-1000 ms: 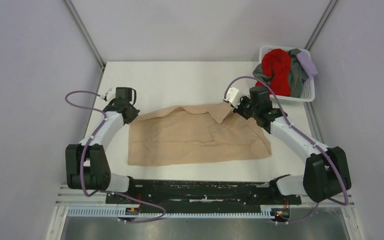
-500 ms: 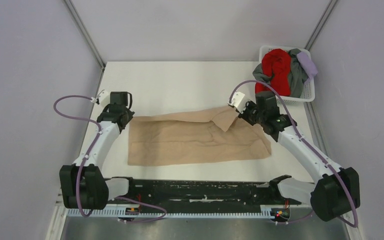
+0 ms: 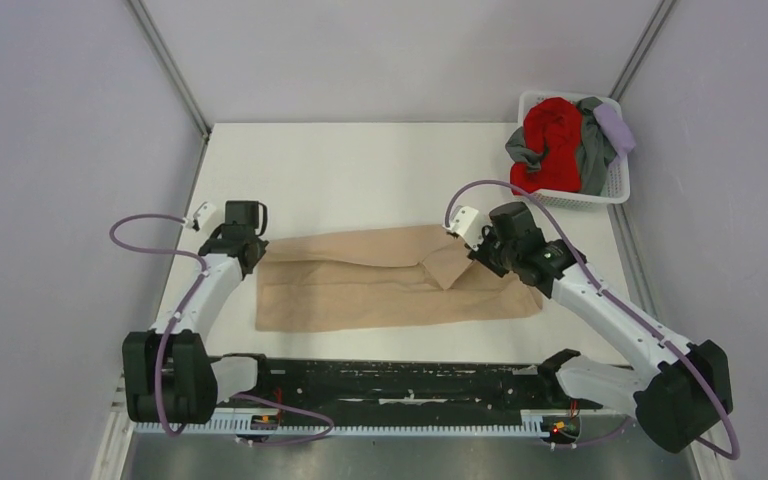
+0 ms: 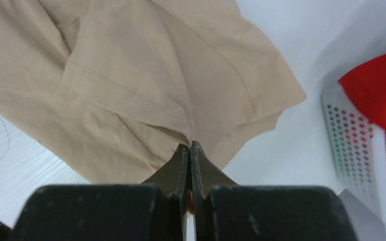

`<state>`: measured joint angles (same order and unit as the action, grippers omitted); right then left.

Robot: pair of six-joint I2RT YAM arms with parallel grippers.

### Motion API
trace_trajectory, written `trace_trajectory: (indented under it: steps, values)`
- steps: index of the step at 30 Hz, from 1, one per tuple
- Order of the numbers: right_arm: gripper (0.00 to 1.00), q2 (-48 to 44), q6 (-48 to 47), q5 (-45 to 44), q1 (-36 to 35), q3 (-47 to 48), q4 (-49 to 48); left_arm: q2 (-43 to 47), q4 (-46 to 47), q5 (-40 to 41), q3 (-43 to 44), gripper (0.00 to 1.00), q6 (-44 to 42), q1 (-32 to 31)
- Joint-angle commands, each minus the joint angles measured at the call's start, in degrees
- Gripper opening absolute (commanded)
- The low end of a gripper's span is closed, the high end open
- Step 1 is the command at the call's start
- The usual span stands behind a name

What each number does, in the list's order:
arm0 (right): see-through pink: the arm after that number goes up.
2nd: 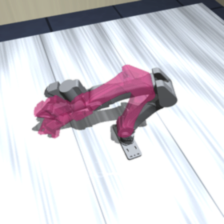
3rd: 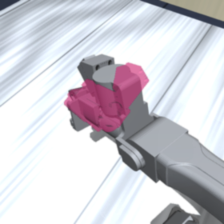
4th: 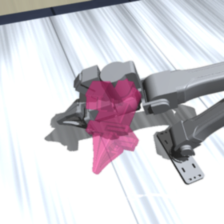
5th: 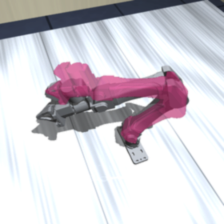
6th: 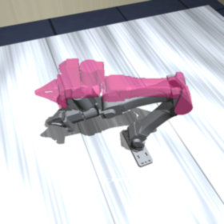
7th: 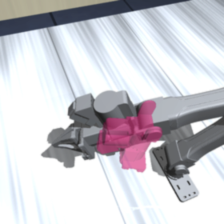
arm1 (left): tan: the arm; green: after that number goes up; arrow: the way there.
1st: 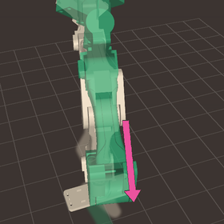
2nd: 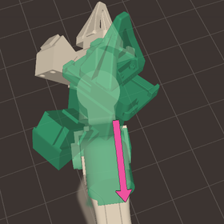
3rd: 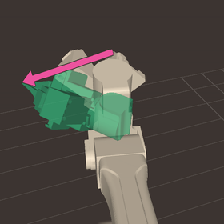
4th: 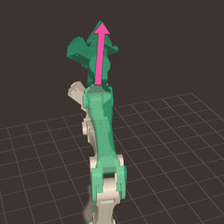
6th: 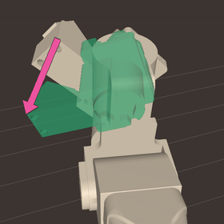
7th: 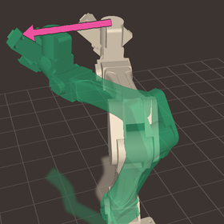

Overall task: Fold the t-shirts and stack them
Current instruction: Fold the other side of the tshirt into a rectangle

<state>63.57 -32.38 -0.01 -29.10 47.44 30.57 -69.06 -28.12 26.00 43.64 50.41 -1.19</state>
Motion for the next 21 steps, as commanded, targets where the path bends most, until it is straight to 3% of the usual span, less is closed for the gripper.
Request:
trace_trajectory:
  steps: [1, 4, 9, 10, 11, 12, 16, 19, 21]
  values:
    - [0.04, -2.08, 3.74, -3.26, -0.55, -2.26, 7.0, 2.65, 2.32, 4.18, -2.66, 0.02, 4.97, 0.49]
    - [0.13, -1.01, 5.23, -2.92, -1.31, -3.51, 8.4, 2.44, 0.84, 5.12, -3.45, 0.12, 6.58, 0.49]
    - [0.33, -1.56, 6.16, -0.28, -3.56, -3.52, 10.59, 4.92, -2.89, 8.05, -2.93, 0.67, 8.41, 0.53]
    - [0.44, -2.79, 6.88, -0.95, -3.68, -2.87, 10.37, 5.99, -3.43, 8.13, -2.33, 0.87, 8.41, 0.56]
    - [0.62, -4.22, 7.57, -1.87, -3.68, -2.48, 9.51, 6.95, -3.89, 7.91, -1.77, 0.99, 8.46, 0.57]
    - [0.97, -6.15, 7.97, -2.63, -3.68, -2.42, 7.94, 8.15, -3.96, 7.17, -1.06, 1.0, 8.27, 0.57]
    - [0.98, -13.03, 14.24, -10.4, -3.74, -5.91, -4.9, 11.49, -0.08, -3.17, 0.81, 1.0, 4.17, 0.49]
    - [0.98, -13.95, 27.95, -15.6, -3.59, -10.64, -17.56, 11.12, 9.78, -18.08, -1.55, 1.0, 1.55, 0.33]
    - [0.98, -11.27, 36.9, -17.47, -3.58, -11.05, -20.33, 8.36, 16.74, -26.51, -4.06, 1.0, 3.52, -0.65]
